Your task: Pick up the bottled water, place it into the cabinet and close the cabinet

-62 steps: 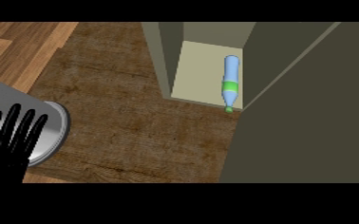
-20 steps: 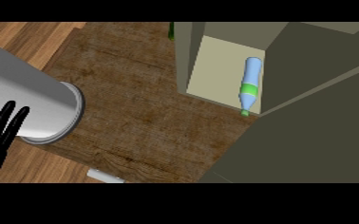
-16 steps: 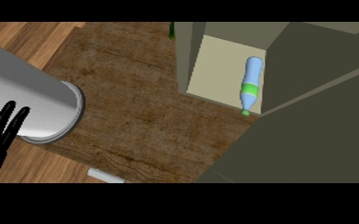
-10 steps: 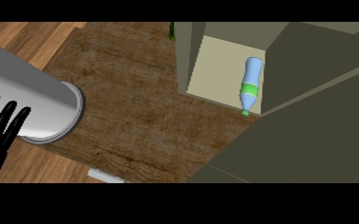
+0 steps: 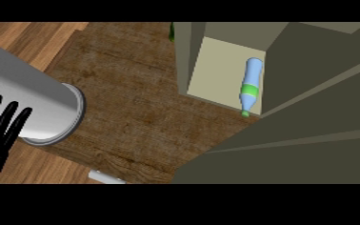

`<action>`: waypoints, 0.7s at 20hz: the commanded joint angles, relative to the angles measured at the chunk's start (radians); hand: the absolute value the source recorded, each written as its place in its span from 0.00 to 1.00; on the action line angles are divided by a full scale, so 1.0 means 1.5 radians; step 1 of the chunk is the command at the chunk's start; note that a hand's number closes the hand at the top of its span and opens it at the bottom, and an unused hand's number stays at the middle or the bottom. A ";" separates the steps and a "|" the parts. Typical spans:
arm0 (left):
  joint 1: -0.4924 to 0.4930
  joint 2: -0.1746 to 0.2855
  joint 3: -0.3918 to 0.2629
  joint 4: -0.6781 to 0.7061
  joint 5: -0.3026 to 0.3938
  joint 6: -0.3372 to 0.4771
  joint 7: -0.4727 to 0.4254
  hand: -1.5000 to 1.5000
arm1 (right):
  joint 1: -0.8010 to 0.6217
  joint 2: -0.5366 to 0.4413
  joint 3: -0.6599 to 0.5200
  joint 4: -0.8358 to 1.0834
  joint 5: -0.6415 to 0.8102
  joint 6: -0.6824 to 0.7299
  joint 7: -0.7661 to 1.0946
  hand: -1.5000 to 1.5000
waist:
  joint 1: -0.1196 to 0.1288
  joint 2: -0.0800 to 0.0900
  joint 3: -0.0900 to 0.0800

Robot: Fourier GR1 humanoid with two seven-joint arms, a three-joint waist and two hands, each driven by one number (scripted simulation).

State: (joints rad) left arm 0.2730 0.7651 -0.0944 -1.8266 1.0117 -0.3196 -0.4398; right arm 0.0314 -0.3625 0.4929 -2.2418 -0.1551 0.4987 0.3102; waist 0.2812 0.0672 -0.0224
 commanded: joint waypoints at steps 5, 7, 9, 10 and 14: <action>0.001 -0.002 0.000 0.015 0.004 -0.006 0.002 0.00 | -0.168 0.112 -0.018 0.169 -0.011 -0.071 0.105 1.00 | -0.004 -0.005 0.005; 0.004 -0.006 0.002 0.025 0.003 -0.005 -0.001 0.00 | -0.209 0.135 -0.041 0.201 -0.016 -0.090 0.126 1.00 | -0.012 -0.008 0.005; 0.003 -0.004 0.011 0.026 0.008 -0.006 -0.004 0.00 | -0.266 0.171 -0.064 0.250 0.013 -0.127 0.132 1.00 | -0.019 -0.012 0.007; 0.009 0.000 0.016 0.028 0.007 -0.010 -0.006 0.00 | -0.289 0.191 -0.075 0.269 0.027 -0.152 0.135 1.00 | -0.016 -0.013 0.007; 0.016 -0.007 0.019 0.027 0.002 -0.008 -0.016 0.00 | -0.397 0.238 -0.132 0.374 0.062 -0.236 0.151 1.00 | -0.033 -0.016 0.009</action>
State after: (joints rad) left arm 0.3057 0.7548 -0.0829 -1.8031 1.0140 -0.3370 -0.4588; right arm -0.4294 -0.0762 0.3585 -1.8129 -0.1077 0.2541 0.5101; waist 0.2494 0.0447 -0.0103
